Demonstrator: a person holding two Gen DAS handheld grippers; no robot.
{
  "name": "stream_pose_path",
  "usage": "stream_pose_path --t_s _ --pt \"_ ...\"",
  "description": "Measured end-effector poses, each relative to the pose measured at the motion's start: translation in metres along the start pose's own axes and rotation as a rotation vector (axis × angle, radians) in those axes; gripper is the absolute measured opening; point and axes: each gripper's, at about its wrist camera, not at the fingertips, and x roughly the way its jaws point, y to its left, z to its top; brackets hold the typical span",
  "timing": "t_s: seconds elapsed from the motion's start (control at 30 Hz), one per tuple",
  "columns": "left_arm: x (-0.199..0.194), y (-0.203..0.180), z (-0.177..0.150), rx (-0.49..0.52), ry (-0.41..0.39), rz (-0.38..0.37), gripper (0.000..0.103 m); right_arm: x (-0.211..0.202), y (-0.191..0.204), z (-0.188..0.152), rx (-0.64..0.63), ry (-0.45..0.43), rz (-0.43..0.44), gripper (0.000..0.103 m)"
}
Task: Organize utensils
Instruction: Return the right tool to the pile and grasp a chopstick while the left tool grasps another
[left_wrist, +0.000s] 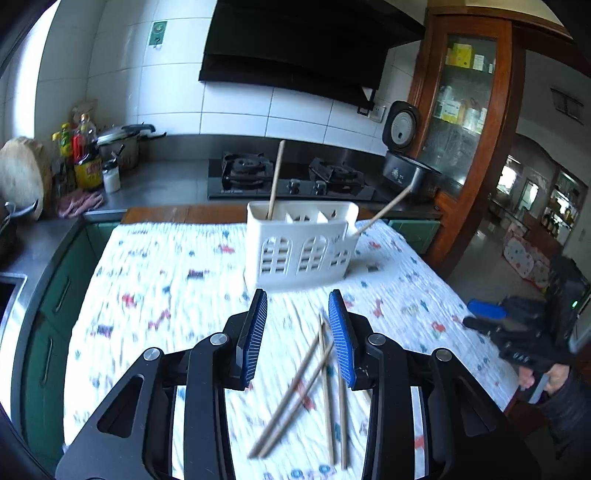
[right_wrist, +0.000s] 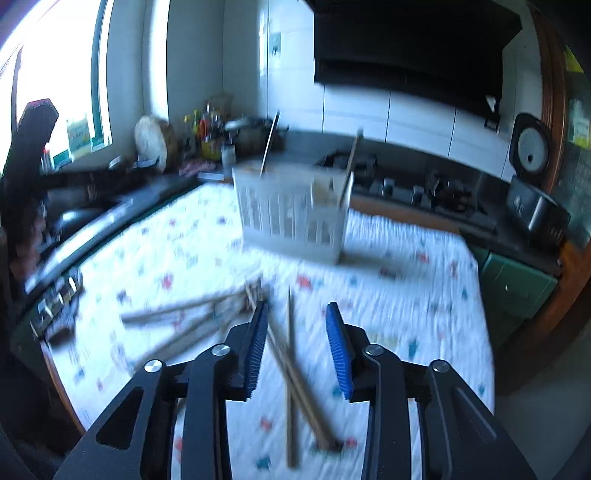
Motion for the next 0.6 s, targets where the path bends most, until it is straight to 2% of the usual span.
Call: stream_pose_path --t_s 0.07,0.3,0.6 --pt "-0.001 0.001 -0.013 -0.007 0.007 0.0 0.035 0.008 -0.002 -0.02 0.003 0.042 -0.001 0.024" --pt "-0.001 0.008 -0.051 -0.052 0.045 0.013 0.035 0.031 -0.02 -0.065 0.037 0.135 0.016 0.015" --pt "0.008 0.021 -0.076 -0.085 0.103 0.04 0.035 0.051 -0.021 -0.079 0.004 0.177 0.046 0.011"
